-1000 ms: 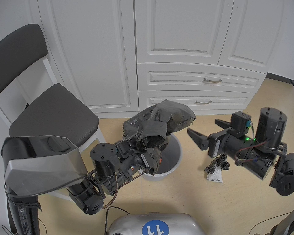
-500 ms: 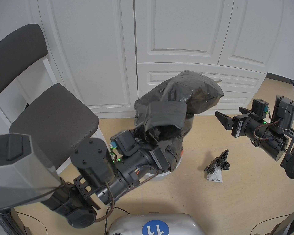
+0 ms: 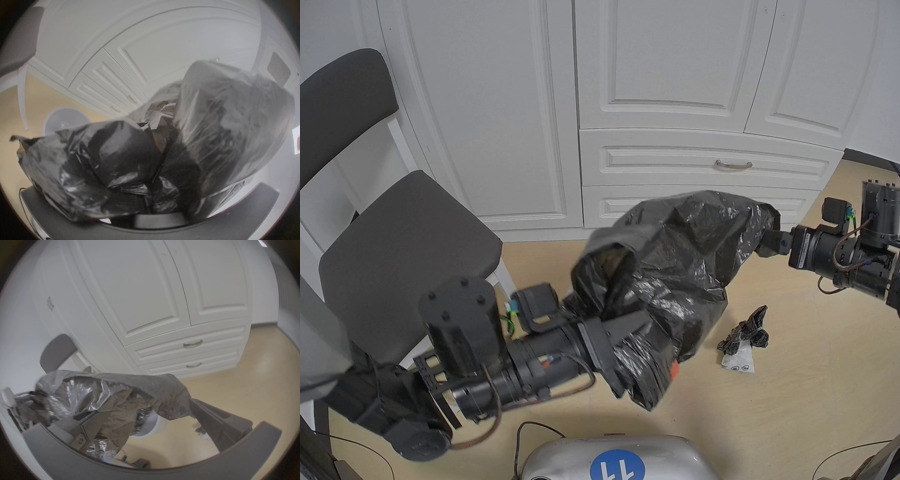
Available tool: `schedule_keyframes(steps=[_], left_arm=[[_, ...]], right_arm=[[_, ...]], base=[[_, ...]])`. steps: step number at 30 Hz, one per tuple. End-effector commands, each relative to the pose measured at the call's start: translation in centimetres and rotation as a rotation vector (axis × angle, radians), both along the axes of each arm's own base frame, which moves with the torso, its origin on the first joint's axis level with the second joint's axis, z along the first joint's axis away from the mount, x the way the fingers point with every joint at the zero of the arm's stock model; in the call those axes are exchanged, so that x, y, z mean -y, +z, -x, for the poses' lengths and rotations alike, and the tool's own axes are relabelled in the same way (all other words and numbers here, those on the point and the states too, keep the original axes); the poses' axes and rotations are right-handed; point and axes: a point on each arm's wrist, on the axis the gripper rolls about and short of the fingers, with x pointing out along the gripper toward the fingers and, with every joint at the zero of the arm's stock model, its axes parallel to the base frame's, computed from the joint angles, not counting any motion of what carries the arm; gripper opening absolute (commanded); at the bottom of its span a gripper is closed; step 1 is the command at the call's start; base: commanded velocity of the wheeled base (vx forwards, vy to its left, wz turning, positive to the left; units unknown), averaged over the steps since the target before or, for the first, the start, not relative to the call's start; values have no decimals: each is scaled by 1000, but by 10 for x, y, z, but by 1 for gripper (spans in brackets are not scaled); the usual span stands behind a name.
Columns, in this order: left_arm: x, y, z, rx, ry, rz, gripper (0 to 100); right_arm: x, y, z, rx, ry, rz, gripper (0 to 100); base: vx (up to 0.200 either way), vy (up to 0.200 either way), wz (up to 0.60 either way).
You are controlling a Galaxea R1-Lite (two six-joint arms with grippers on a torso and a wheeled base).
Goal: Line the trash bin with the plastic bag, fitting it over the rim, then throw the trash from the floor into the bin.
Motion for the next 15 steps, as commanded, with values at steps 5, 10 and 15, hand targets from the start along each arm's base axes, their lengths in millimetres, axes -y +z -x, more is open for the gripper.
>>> schedule_keyframes(steps=[5,10,15], left_arm=[[-56,23,-54,-22,-2,74,0],[-53,16,-57,-18,-1,78,0],[-51,-6,-62,-78,3,45,0]], right_arm=[[27,36,5,21,6,-125,100],[26,27,-7,-12,3,-119,100],[24,22,-17,-33,3,-116,100]], base=[[0,0,0],[0,0,0],[0,0,0]])
